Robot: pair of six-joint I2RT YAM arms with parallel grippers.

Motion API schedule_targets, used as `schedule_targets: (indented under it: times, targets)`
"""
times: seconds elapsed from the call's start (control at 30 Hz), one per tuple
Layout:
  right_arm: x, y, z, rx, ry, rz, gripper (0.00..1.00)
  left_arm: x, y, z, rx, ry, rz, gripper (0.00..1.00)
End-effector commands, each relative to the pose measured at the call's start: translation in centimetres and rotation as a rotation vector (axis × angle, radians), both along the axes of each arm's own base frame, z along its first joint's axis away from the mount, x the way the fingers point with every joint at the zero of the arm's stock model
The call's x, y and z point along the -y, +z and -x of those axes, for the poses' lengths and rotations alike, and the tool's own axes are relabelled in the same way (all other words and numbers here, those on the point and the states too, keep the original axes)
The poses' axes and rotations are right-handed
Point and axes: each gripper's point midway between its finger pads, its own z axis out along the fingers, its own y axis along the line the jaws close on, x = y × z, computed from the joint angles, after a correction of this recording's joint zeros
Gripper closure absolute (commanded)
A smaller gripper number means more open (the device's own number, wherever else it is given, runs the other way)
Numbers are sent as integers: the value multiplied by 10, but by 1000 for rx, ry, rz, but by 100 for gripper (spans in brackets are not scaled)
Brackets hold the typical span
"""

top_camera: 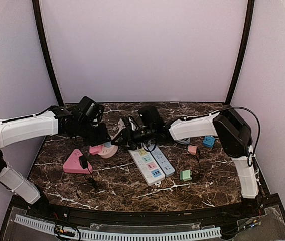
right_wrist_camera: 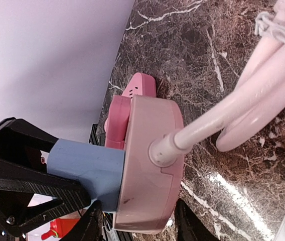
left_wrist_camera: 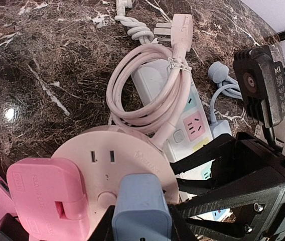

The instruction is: Pull the plug off the socket

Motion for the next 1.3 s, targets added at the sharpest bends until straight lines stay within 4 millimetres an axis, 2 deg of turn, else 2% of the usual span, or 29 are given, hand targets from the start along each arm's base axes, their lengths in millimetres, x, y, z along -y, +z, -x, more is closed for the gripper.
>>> schedule_targets:
  times: [0.0,0.1,0.27,0.43,0.6,0.87,1.03,1.27]
  targets:
    - [-7,13,-10,25,-4,-54,57,10,33,-7,101,-10,96,88]
    - [-9,12,-13,20,-11,-55,66,14,33,-3,88,-39,110,88]
    - [-9,1,-18,-8,-50,-18,89,14,34,-1,86,-45,111,89]
    - [-4,-13,-25,6,-111,47,100,6,42,-2,101,-24,81,89]
    - [0,-22,-29,-17,-154,78,100,4,43,-1,115,-41,64,88]
    - [10,-16,-40,45,-222,116,100,6,31,6,97,-73,43,88]
    - [18,-21,-46,83,-261,160,100,10,38,11,101,-101,75,86]
    - [14,-19,-44,122,-247,180,100,-5,46,6,149,-52,26,86]
